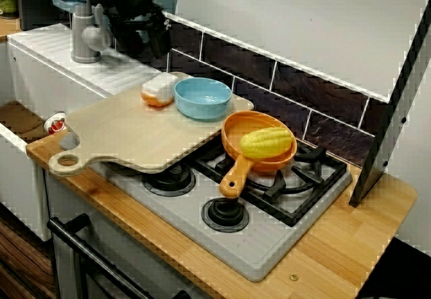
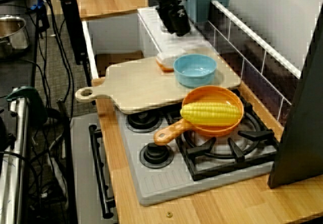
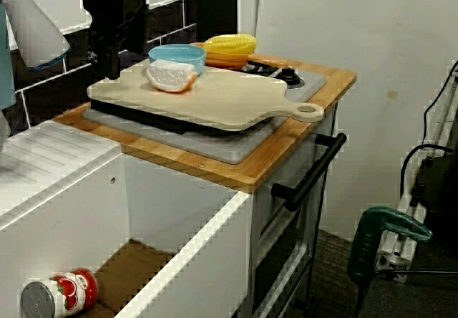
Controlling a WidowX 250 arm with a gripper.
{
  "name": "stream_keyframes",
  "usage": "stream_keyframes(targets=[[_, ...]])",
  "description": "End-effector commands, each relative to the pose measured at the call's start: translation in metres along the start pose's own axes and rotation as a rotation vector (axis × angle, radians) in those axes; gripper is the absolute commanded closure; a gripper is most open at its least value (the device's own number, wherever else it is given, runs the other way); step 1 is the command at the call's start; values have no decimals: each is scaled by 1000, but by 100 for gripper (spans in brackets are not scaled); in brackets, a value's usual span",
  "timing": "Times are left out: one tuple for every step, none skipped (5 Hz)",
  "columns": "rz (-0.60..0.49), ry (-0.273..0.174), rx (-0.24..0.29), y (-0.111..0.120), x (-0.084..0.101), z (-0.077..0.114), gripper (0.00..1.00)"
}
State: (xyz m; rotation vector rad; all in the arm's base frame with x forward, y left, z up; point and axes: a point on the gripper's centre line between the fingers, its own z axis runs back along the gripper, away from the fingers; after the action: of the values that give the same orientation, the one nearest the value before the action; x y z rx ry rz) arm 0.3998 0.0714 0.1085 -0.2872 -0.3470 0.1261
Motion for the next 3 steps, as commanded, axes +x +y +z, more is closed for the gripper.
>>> stream_keyframes(targets=[[30, -52, -1, -14, 21, 2, 0], [41, -59, 5, -15, 23, -4, 0], [46, -72, 9, -17, 20, -8, 0]])
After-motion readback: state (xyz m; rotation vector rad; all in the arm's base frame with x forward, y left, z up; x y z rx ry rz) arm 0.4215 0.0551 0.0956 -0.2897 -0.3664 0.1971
